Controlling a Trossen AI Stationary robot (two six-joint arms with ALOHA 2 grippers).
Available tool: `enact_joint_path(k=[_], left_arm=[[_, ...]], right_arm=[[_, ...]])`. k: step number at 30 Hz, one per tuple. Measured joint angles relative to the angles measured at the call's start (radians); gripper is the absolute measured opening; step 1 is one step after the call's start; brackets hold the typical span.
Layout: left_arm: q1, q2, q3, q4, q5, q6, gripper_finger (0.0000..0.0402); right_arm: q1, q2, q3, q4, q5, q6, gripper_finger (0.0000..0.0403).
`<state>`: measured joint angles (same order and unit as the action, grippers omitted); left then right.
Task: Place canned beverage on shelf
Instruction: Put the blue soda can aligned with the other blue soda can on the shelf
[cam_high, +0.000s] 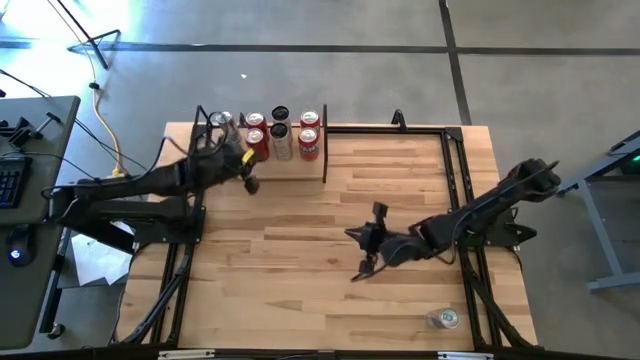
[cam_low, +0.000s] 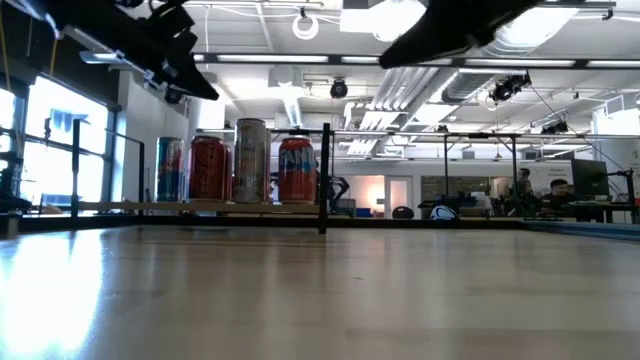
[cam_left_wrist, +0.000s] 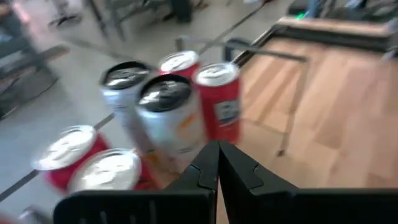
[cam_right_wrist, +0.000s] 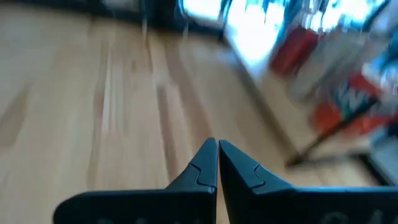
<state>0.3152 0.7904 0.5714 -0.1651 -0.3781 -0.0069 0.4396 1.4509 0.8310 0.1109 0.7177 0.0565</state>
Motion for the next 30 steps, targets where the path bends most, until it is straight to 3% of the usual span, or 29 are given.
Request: enact_joint_path(k=[3,7,10,14,19,24,30], left_arm=[[-0.064,-0.04,-0.099,0.128,0.002,-0.012,0.0],[-0.135,-0.063,-0.192,0.267,0.003,-0.017,0.0],[-0.171,-0.065,-0.229,0.33,0.002,-0.015,0.0],[-0.202,-0.065,-0.256,0.373,0.002,0.001,0.0],[-0.222,-0.065,-0.256,0.38,0.0,0.017,0.0],[-0.232,-0.064,-0.256,0.398,0.0,0.06,0.0],[-0.232,-0.062,-0.256,0.395,0.003,0.072,0.0]], right_arm=[[0.037,0.022,0.189,-0.418,-0.01,0.216,0.0],[0.087,0.097,0.459,-0.912,-0.108,0.533,0.0],[0.13,0.17,0.629,-1.215,-0.196,0.749,0.0009],[0.191,0.267,0.791,-1.496,-0.341,1.034,0.0055],[0.272,0.353,0.917,-1.688,-0.548,1.371,0.0139],[0.355,0.365,0.915,-1.676,-0.648,1.591,0.0208],[0.451,0.369,0.882,-1.683,-0.784,1.843,0.0254]])
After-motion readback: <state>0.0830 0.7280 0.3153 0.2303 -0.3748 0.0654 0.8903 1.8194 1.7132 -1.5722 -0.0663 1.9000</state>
